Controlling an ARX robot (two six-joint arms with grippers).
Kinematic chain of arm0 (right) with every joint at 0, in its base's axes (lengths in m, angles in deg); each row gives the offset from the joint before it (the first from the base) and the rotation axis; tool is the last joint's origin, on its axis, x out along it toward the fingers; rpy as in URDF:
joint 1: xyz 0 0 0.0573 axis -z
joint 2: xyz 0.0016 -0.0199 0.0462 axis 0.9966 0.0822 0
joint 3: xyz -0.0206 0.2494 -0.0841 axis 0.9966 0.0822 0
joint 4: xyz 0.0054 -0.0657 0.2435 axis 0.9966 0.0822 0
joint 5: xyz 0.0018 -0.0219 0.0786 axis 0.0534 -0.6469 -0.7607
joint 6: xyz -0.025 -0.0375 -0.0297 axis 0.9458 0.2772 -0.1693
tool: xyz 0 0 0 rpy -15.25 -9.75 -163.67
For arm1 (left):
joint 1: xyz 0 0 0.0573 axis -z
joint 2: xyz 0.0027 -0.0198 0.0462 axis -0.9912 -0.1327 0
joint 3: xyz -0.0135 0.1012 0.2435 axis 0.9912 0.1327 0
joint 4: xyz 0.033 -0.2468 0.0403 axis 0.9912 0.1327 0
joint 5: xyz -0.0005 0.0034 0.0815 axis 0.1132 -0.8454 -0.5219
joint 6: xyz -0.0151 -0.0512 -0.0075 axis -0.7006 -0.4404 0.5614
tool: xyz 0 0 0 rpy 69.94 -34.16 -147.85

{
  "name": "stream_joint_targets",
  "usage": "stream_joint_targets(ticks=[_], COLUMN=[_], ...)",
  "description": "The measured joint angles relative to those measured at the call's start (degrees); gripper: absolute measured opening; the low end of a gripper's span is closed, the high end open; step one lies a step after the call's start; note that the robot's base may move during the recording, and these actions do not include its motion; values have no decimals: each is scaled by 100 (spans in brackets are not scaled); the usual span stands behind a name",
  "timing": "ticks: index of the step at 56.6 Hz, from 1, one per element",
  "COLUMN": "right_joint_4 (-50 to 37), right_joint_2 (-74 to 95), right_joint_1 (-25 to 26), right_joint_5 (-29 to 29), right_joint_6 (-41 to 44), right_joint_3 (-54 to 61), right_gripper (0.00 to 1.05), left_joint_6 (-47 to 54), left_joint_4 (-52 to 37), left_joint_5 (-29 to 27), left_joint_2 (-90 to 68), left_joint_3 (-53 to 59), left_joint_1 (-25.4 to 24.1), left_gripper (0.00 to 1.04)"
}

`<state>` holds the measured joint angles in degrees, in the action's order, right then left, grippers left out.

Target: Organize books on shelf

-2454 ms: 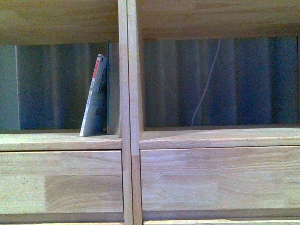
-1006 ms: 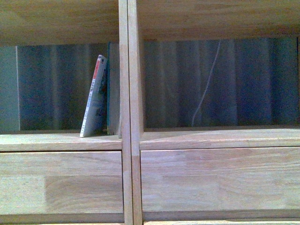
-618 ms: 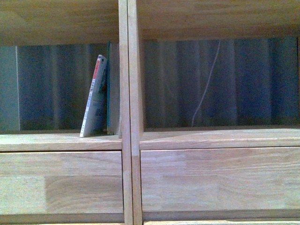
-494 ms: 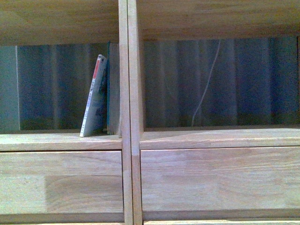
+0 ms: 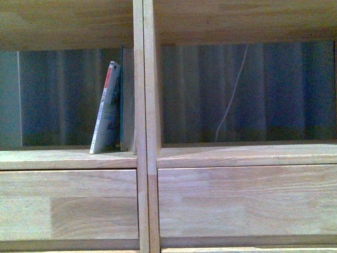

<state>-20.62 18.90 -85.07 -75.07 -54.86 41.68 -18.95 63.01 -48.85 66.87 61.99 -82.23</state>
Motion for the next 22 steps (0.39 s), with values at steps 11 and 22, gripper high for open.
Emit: stream_joint_targets(ticks=[11,22], right_joint_4=[0,0], right_joint_2=[0,0], right_joint_1=[0,0], right_joint_5=[0,0], right_joint_6=[0,0], right_joint_3=[0,0], right_gripper=[79,98], left_joint_6=[0,4], left_joint_4=[0,0], left_joint_5=[0,0], left_joint_2=[0,0], left_joint_3=[0,0], left_joint_1=[0,0], left_gripper=[66,99])
